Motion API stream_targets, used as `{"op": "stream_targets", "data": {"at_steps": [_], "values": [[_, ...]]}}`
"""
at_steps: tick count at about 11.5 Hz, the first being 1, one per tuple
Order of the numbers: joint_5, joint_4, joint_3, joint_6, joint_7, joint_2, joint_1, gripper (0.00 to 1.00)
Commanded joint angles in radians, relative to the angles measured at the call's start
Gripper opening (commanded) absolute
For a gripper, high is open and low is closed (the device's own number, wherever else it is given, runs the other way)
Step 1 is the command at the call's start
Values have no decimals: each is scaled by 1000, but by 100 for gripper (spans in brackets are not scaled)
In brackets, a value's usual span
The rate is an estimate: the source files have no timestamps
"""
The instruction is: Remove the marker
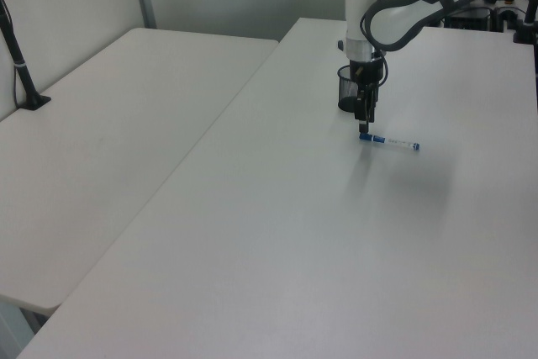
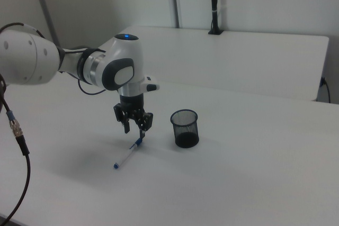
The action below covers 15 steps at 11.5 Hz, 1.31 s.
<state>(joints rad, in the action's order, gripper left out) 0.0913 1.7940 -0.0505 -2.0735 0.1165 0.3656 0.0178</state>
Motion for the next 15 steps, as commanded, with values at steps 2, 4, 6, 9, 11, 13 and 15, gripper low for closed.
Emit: {"op": "stream_targets", "data": {"at_steps": [2,4,6,9,11,13,15], "values": [[-21,7,3,13,-55,-98,2,100],[-22,-45,3,135,-92,-180,-4,100],[-19,-84,-6,264,-95,-275,-12,100],[-12,-87,-72,352,-139,-413,-6,100],[-12,-85,-92,404,-199,-459,5,100],[-47,-85,-86,403,-190,-456,5,100],[-163,-88,-77,362,-184,-436,28,100]]}}
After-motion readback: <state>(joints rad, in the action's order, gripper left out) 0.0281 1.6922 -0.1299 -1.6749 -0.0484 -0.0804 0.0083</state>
